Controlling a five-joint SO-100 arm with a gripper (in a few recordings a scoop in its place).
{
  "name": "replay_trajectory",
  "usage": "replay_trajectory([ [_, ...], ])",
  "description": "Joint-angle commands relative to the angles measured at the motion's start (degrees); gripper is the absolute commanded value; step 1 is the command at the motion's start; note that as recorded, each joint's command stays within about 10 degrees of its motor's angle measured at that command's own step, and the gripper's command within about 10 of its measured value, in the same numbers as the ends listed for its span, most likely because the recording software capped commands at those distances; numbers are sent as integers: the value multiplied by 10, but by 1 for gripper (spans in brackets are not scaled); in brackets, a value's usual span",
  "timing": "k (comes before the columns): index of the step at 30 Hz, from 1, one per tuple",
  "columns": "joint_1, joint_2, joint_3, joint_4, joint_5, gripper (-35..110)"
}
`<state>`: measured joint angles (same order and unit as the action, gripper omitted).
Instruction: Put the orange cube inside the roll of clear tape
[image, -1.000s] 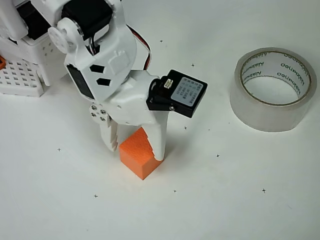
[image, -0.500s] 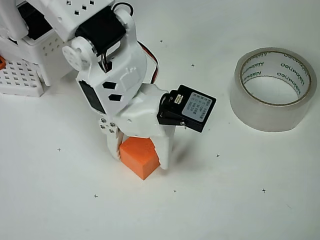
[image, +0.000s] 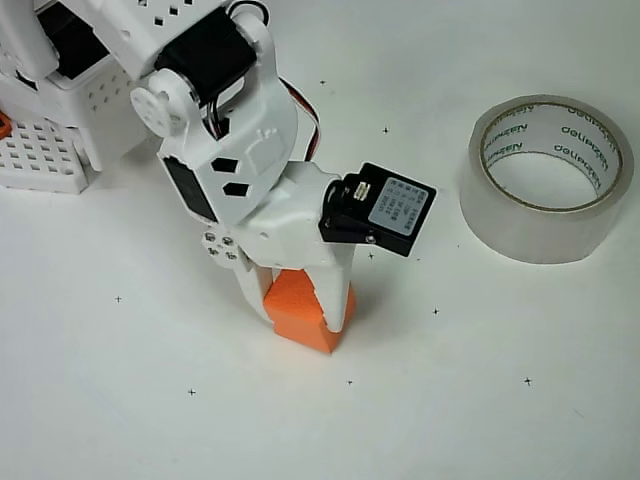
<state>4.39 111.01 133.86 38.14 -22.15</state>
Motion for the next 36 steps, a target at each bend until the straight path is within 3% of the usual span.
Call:
replay_trajectory([
  [1,-18,93,-8,10,4,11],
  [9,-82,166,-72,110,37,11],
  [23,-196,194,-177,141,64,11],
  [36,-265,40,-321,141,60,11],
])
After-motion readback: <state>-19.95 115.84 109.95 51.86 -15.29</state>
